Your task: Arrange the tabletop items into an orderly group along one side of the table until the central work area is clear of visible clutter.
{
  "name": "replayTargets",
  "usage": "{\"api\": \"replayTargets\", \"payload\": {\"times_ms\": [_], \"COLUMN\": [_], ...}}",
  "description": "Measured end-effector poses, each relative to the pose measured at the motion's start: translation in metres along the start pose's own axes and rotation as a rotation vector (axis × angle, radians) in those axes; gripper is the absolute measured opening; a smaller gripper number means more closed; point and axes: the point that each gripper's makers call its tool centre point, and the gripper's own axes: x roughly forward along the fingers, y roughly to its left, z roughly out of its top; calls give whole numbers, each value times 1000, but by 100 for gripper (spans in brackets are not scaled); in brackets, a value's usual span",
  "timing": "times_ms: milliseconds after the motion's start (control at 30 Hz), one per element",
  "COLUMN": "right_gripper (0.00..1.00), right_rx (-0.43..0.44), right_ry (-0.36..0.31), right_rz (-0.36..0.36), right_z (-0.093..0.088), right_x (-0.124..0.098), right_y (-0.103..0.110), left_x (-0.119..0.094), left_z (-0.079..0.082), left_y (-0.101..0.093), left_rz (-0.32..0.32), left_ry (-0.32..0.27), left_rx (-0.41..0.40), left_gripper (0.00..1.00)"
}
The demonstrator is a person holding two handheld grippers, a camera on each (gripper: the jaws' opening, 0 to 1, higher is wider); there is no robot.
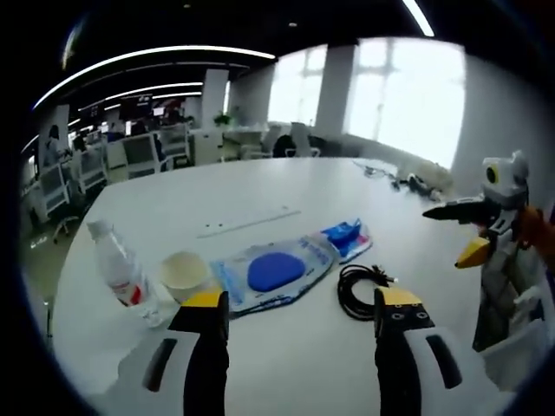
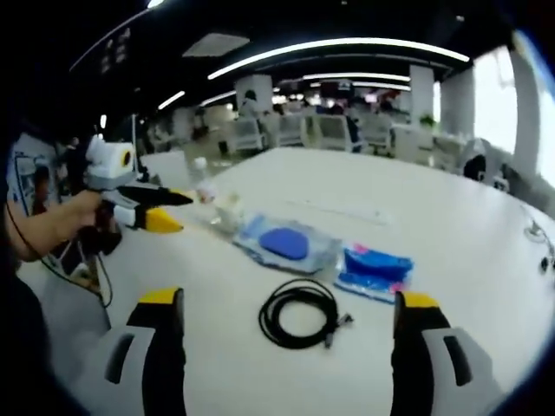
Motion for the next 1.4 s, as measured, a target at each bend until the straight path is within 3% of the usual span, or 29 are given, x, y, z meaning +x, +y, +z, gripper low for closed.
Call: {"api": "replayTargets", "payload": {"times_ms": [233, 433, 900, 1300, 1400], "right_gripper": [100, 100, 100, 100, 100], "right_rx": [40, 49, 39, 39, 55], "right_ry": [-28, -41, -25, -26, -19], "right_rz": [30, 47, 17, 7, 5], "right_z": [4, 6, -14, -26, -30], "right_x": [-16, -26, -41, -53, -53], "right_y": [18, 29, 22, 19, 19], "left_x": [-26, -47, -83, -95, -95], "left_z": [5, -5, -19, -33, -39], "left_y": [3, 7, 19, 22, 22], "left_rz": [14, 44, 89, 108, 107], "left_ry": [-29, -14, -13, -14, 12], "left_rx": [-18, -5, -12, -27, -31], "left_gripper": [75, 79, 87, 98, 99]}}
